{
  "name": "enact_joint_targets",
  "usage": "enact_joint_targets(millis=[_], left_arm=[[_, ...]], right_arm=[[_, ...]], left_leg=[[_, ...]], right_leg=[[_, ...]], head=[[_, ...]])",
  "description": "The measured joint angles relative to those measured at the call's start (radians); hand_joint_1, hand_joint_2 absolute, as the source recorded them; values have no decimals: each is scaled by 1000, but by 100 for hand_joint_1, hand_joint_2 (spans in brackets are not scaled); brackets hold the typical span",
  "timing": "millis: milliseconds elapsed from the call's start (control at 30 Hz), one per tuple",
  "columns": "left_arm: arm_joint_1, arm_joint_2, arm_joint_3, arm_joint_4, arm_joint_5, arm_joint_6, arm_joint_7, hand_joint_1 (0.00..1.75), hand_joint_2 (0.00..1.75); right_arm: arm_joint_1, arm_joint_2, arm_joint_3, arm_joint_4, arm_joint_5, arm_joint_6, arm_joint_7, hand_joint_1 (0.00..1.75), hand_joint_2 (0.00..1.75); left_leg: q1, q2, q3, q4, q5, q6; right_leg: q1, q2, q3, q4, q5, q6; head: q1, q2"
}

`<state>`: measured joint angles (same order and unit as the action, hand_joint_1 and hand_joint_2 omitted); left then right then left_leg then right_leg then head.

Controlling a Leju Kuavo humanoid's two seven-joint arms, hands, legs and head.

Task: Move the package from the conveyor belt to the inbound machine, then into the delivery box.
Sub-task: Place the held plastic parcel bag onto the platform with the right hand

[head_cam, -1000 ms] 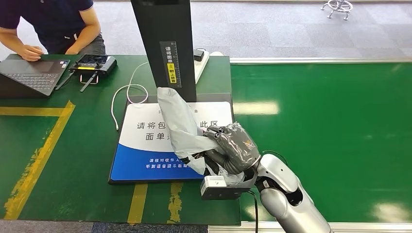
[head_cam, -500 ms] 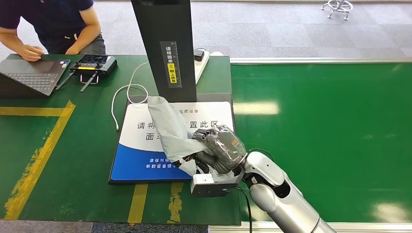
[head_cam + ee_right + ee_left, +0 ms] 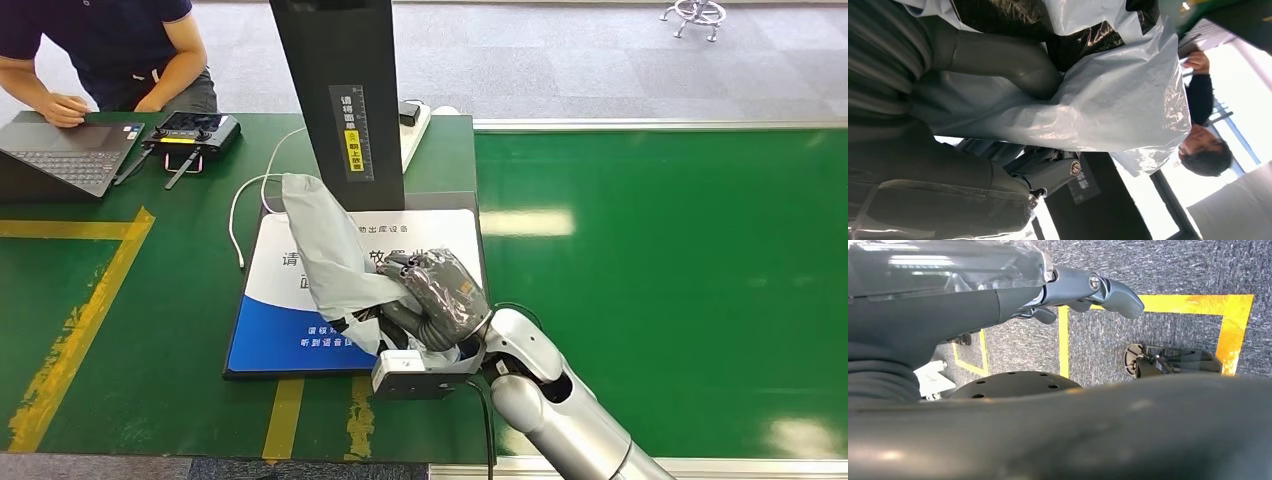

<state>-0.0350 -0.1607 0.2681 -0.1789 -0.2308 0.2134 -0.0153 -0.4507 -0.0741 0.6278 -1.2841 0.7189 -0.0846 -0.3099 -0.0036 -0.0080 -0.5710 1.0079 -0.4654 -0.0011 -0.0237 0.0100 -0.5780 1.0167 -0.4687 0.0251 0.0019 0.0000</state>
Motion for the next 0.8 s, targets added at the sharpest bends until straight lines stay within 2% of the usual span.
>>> enact_joint_targets(millis=[300, 567, 800], left_arm=[[-1, 0, 0, 0, 1, 11, 2, 0, 0], [-1, 0, 0, 0, 3, 18, 1, 0, 0], [-2, -1, 0, 0, -15, 14, -5, 0, 0]], right_arm=[[-66, 61, 49, 30, -61, 2, -59, 175, 175], [-105, 101, 86, 59, -74, 8, -61, 175, 175], [-145, 145, 116, 163, -92, -7, -46, 175, 175]], left_leg=[[0, 0, 0, 0, 0, 0], [0, 0, 0, 0, 0, 0], [0, 0, 0, 0, 0, 0]], right_leg=[[0, 0, 0, 0, 0, 0], [0, 0, 0, 0, 0, 0], [0, 0, 0, 0, 0, 0]], head=[[0, 0], [0, 0], [0, 0]])
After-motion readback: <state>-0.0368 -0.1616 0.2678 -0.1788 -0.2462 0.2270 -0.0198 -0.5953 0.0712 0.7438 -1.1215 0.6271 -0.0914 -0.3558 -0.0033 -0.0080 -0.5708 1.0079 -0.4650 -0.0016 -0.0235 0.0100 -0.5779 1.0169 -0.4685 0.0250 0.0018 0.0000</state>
